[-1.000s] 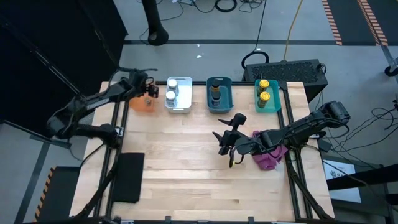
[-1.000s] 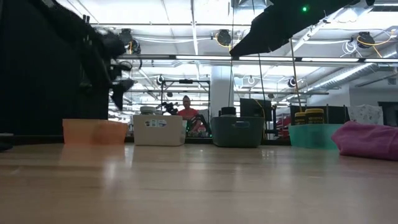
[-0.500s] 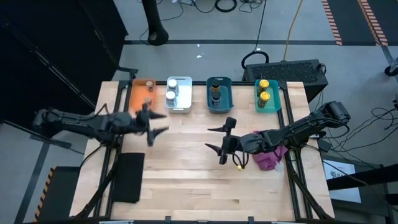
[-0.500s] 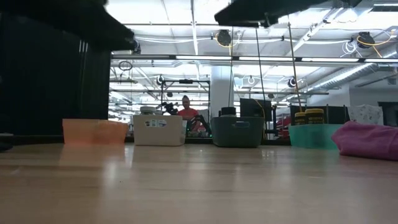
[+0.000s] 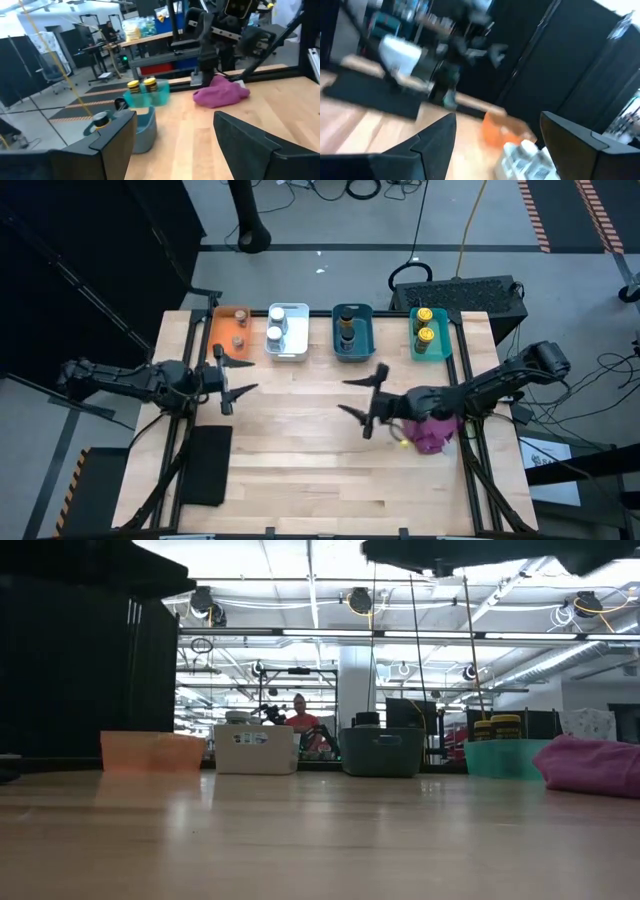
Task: Sort spices by type
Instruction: Return to Home Position
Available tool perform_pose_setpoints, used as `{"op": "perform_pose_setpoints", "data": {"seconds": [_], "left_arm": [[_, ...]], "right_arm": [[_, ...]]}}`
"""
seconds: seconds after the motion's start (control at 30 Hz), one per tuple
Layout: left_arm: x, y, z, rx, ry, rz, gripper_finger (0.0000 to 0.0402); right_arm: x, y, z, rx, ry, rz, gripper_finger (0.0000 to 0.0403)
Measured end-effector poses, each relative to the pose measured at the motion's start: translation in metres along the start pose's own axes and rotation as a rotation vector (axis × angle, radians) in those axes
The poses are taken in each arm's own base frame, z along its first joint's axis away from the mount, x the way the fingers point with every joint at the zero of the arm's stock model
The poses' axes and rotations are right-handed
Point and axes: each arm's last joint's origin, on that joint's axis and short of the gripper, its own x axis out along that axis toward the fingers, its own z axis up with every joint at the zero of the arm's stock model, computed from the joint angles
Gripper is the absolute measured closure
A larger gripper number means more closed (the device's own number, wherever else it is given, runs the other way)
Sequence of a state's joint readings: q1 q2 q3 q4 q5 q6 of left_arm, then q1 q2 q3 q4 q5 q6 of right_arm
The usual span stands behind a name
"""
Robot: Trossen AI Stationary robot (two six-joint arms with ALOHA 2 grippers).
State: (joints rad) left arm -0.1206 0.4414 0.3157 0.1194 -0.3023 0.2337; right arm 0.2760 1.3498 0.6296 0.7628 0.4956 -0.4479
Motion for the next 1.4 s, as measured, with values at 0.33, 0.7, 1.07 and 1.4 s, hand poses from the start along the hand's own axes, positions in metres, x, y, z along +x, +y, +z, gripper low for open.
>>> {"op": "perform_pose_setpoints", "data": {"seconds": [0.33, 0.7, 1.07, 1.4], "left_arm": [[-0.015, 0.007, -0.029, -0.037, -0.085, 0.083, 0.013], [-0.023, 0.009, -0.07, -0.071, -0.091, 0.182, 0.013], [-0.025, 0.013, -0.076, -0.061, -0.046, 0.207, 0.0146], [-0.026, 0.017, -0.075, -0.114, -0.05, 0.32, 0.0164]], "right_arm": [[-0.08, -0.04, -0.02, 0.123, -0.194, -0.129, 0.0133], [-0.137, -0.065, -0.037, 0.167, -0.354, -0.21, 0.0133], [-0.172, -0.082, -0.045, 0.085, -0.48, -0.344, 0.0133], [-0.18, -0.081, -0.057, 0.112, -0.419, -0.273, 0.0133]]}}
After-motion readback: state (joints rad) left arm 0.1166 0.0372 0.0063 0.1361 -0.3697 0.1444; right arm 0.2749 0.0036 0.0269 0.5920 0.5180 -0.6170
